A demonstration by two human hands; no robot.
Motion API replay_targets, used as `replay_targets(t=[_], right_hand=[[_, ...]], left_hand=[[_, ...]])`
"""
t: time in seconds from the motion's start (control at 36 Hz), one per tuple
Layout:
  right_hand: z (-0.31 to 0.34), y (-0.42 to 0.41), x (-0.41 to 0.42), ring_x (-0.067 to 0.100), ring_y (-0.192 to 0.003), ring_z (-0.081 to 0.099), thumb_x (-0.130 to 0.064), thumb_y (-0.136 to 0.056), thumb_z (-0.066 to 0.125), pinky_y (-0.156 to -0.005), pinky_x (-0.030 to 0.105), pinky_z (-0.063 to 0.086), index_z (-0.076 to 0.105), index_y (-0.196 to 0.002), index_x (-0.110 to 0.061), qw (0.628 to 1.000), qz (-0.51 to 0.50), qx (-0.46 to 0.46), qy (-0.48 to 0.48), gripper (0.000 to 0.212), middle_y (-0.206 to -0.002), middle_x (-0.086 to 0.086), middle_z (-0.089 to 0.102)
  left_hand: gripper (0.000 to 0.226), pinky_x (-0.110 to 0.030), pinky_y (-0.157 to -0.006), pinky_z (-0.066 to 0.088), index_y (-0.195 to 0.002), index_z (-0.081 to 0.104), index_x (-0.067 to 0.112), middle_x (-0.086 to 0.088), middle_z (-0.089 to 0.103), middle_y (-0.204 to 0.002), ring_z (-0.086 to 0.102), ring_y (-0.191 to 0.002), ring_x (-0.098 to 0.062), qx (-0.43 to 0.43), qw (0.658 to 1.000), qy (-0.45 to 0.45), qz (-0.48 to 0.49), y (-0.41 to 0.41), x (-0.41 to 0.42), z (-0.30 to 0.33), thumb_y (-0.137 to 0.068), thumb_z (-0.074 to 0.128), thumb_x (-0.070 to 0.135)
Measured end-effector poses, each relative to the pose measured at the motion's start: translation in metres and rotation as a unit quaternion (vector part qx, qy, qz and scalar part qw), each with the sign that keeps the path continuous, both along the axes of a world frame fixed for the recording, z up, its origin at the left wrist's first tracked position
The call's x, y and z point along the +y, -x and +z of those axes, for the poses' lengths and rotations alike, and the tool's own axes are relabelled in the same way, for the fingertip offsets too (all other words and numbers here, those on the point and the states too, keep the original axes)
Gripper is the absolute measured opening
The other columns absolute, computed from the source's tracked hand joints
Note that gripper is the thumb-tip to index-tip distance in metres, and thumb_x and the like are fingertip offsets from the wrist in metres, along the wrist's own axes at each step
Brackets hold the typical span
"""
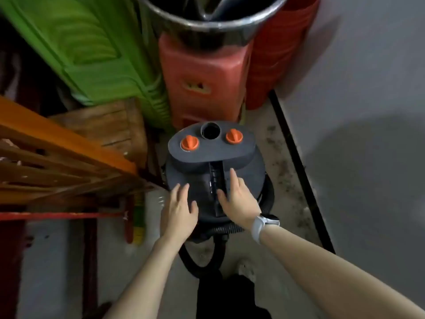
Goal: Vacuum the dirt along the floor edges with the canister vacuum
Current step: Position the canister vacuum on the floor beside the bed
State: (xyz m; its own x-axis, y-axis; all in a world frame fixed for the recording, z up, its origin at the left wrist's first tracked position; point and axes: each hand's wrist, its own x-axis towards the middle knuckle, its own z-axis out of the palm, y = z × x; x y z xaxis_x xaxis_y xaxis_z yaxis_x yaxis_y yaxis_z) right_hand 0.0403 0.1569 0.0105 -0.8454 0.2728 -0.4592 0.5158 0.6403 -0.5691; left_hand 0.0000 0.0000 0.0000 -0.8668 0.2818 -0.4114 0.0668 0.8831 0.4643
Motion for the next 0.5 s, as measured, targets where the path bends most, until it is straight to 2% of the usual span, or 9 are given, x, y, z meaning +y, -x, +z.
replay_targets(t=[0.11, 0.19, 0.25, 0.33, 0.5], right_hand=[[-0.034, 0.020, -0.019, 0.033, -0.118, 0.053, -0.041, -0.098, 0.047, -0.084, 0.044, 0.049, 0.004, -0.155, -0.017, 0.995, -0.091, 0.034, 0.010, 0.075, -0.149, 0.007, 0.032], [-0.050, 0.025, -0.033, 0.036, -0.109, 0.058, -0.038, -0.098, 0.049, -0.083, 0.044, 0.049, 0.010, -0.154, -0.023, 0.984, -0.168, 0.053, 0.033, 0.071, -0.149, 0.003, 0.034], [-0.057, 0.028, -0.038, 0.037, -0.107, 0.059, -0.035, -0.097, 0.051, -0.082, 0.043, 0.046, 0.013, -0.154, -0.023, 0.979, -0.189, 0.072, 0.009, 0.069, -0.147, 0.003, 0.038], [-0.063, 0.028, -0.039, 0.038, -0.109, 0.059, -0.033, -0.096, 0.053, -0.087, 0.045, 0.045, 0.015, -0.153, -0.022, 0.978, -0.187, 0.087, -0.011, 0.069, -0.144, 0.003, 0.043], [-0.063, 0.025, -0.040, 0.038, -0.106, 0.060, -0.031, -0.095, 0.054, -0.087, 0.048, 0.049, 0.014, -0.154, -0.024, 0.978, -0.184, 0.094, -0.020, 0.072, -0.138, 0.004, 0.053]], left_hand=[[0.060, -0.050, -0.110, 0.034, -0.148, 0.032, 0.014, -0.011, 0.019, -0.158, 0.020, -0.145, -0.031, 0.021, 0.999, 0.028, -0.015, 0.009, -0.002, -0.054, -0.095, 0.055, 0.026], [0.058, -0.056, -0.100, 0.041, -0.139, 0.047, 0.007, -0.019, 0.034, -0.151, 0.028, -0.141, -0.039, 0.082, 0.994, 0.040, -0.056, 0.007, -0.010, -0.084, -0.087, 0.066, 0.024], [0.053, -0.053, -0.095, 0.045, -0.135, 0.052, 0.008, -0.019, 0.041, -0.147, 0.036, -0.137, -0.040, 0.133, 0.988, 0.027, -0.066, 0.007, -0.015, -0.092, -0.088, 0.059, 0.032], [0.057, -0.047, -0.099, 0.043, -0.138, 0.050, 0.013, -0.014, 0.039, -0.150, 0.033, -0.140, -0.034, 0.154, 0.985, 0.013, -0.073, 0.005, -0.020, -0.099, -0.090, 0.040, 0.043], [0.057, -0.049, -0.102, 0.040, -0.140, 0.047, 0.015, -0.011, 0.035, -0.152, 0.028, -0.142, -0.031, 0.154, 0.985, 0.002, -0.078, 0.004, -0.025, -0.103, -0.092, 0.038, 0.045]])
